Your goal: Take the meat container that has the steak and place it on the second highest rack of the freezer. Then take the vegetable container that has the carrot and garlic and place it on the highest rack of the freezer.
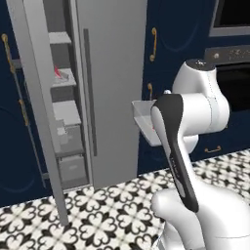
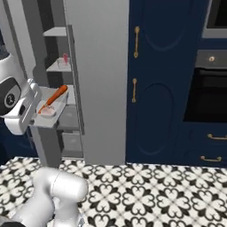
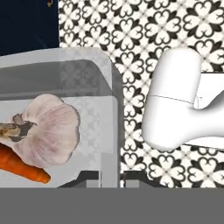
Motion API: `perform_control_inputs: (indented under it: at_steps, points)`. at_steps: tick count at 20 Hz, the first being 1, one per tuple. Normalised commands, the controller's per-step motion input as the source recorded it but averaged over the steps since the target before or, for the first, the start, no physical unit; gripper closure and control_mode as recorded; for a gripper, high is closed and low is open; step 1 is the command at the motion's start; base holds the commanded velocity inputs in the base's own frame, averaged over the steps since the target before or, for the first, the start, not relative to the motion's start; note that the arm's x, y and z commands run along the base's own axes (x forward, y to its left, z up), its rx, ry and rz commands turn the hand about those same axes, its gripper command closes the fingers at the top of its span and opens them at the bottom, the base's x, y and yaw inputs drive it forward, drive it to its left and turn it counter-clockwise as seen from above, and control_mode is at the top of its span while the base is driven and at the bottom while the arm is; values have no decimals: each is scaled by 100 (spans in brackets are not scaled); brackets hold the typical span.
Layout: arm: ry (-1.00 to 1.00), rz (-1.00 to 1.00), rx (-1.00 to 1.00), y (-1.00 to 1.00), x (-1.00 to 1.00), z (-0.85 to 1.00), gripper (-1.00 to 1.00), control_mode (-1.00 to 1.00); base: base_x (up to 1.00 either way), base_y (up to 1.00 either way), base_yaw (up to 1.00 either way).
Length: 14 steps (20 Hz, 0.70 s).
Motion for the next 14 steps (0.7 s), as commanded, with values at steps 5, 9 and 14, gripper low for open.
perform_control_inputs:
  at_steps: [5,9,14]
  points:
    - [0,0,0,0,0,0,100,100,82,-62,0]
    - [0,0,0,0,0,0,100,100,79,-26,14]
    - [0,0,0,0,0,0,100,100,54,4,33]
